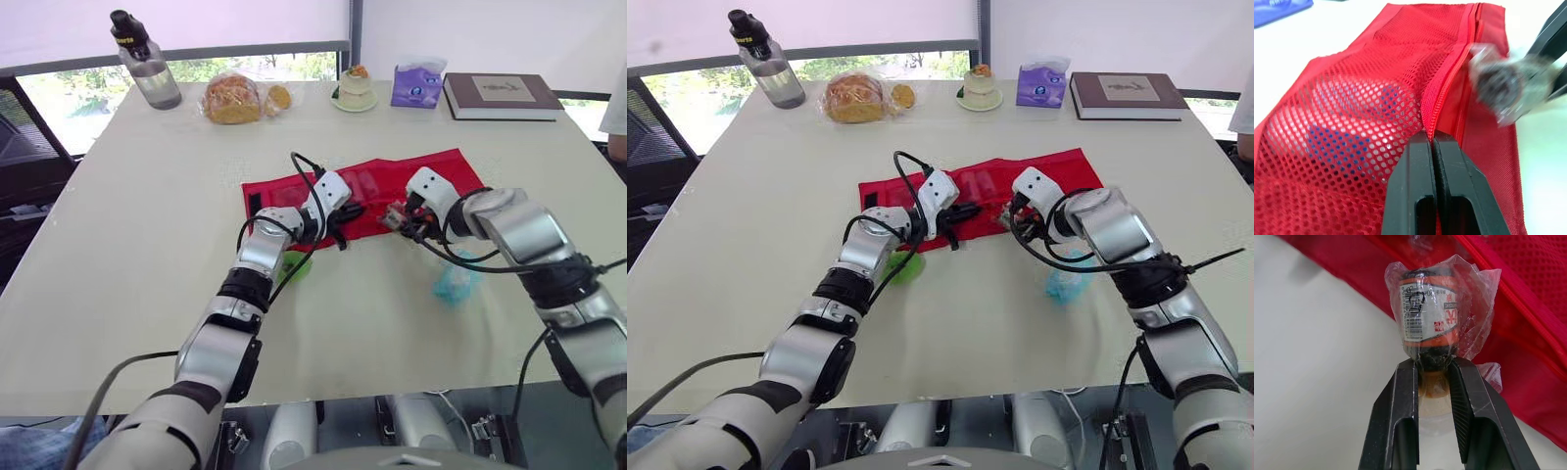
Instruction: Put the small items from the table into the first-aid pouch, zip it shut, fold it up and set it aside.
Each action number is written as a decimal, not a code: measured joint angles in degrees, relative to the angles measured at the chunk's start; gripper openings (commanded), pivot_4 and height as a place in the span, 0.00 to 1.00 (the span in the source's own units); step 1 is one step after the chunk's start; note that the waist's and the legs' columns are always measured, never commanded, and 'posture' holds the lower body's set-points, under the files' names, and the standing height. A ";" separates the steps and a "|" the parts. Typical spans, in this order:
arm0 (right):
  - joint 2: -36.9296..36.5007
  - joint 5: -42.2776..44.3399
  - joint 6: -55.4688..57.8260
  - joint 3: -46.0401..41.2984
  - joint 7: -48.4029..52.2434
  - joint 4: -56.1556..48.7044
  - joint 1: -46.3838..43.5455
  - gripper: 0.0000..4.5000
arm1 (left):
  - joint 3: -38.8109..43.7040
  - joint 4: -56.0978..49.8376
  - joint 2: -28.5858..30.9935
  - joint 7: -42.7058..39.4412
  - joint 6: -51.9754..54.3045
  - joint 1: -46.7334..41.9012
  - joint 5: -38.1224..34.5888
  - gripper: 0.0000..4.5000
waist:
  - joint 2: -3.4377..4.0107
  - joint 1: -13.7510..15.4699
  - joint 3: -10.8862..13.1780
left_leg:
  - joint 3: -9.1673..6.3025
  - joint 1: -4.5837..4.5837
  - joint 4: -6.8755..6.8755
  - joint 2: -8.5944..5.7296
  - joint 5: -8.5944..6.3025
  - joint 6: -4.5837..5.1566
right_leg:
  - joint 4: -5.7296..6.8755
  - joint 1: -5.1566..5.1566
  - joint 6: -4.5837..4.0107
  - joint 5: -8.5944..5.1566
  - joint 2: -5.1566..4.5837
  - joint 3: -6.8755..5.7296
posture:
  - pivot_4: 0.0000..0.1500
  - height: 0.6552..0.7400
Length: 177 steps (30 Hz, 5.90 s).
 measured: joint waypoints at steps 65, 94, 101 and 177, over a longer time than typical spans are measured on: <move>7.17 3.03 -20.40 -9.48 -15.29 -2.89 16.09 0.01 | -1.58 -8.07 0.10 -1.31 3.44 5.95 -0.10 0.00 | 0.02 -0.25 -0.01 | 0.03 0.04 -0.06 0.02 0.00 0.00 | -0.03 -0.01 0.02 -0.01 0.04 0.04 | 1.00 1.00; 17.33 -3.73 -36.53 -11.23 -23.72 10.97 10.40 0.01 | -2.03 -10.01 1.21 -1.75 3.45 7.42 -0.12 0.00 | 0.02 -0.28 -0.01 | 0.03 0.05 -0.08 0.04 0.00 0.00 | -0.01 -0.02 0.01 0.00 0.04 0.04 | 1.00 1.00; 13.48 -3.00 -36.75 -11.23 -19.06 6.10 14.88 0.01 | -2.56 -9.79 1.61 -2.40 3.21 7.23 -0.12 0.00 | 0.03 -0.19 -0.01 | 0.03 0.02 -0.08 0.03 0.00 0.00 | -0.03 -0.02 0.01 0.00 0.02 0.04 | 1.00 1.00; -12.46 49.42 -31.55 -67.10 -6.99 -48.34 70.90 1.00 | -8.24 22.71 -6.40 1.15 -9.05 -15.36 7.64 0.99 | -0.07 1.33 0.01 | 0.00 0.11 0.02 -0.01 0.00 0.01 | -0.11 0.20 0.28 -0.17 0.14 0.16 | 1.00 1.00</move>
